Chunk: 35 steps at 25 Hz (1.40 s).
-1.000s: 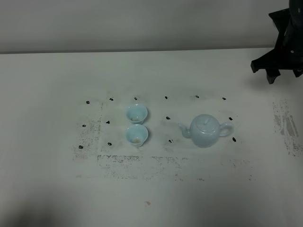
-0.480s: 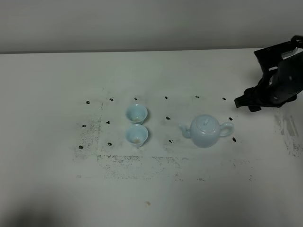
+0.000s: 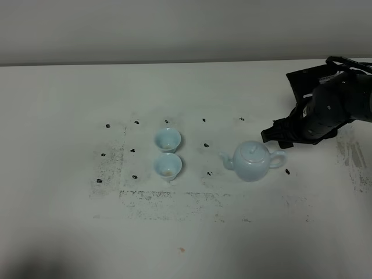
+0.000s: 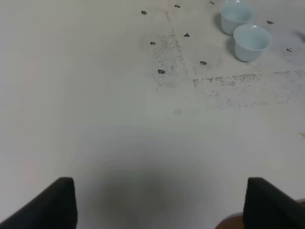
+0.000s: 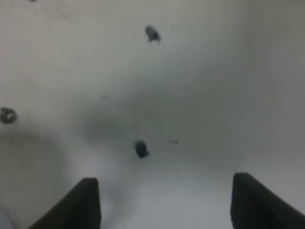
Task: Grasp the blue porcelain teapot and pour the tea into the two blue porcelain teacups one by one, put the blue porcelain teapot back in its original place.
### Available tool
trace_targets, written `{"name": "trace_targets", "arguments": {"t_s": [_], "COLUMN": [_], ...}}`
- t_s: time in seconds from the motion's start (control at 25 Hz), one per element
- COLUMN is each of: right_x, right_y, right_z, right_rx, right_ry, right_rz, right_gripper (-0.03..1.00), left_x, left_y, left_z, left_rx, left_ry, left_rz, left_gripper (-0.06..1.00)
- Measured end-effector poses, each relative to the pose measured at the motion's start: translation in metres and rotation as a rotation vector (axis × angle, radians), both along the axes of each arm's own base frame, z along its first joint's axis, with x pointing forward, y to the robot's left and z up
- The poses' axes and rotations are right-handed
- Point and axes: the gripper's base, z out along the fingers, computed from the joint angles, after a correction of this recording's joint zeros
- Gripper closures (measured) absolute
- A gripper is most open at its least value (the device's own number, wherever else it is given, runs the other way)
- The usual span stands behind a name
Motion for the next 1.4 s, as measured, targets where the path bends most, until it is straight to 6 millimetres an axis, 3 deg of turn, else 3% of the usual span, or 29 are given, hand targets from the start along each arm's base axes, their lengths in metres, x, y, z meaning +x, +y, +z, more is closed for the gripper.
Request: {"name": "trace_targets", "arguments": {"t_s": [0.8,1.12,1.4], "right_x": [-0.019,-0.01,-0.006], "right_y": [-0.005,-0.021,-0.014], "right_z": [-0.006,0.006,0.008], "right_rx": [-0.033,-0.086,-0.053], "right_ry": [0.215,0.106,0.044], "right_rz": [-0.091,-0.104,-0.105], "right_gripper": [0.41,0.41,0.41], "left_x": [0.0,0.0,0.0], "left_y": [0.0,0.0,0.0], "left_z": [0.0,0.0,0.0], "left_rx": [0.001,0.001,0.0], "left_ry": [0.0,0.0,0.0], "left_rz": [-0.001,-0.001,-0.001], "left_gripper": [0.26,0.26,0.26]}}
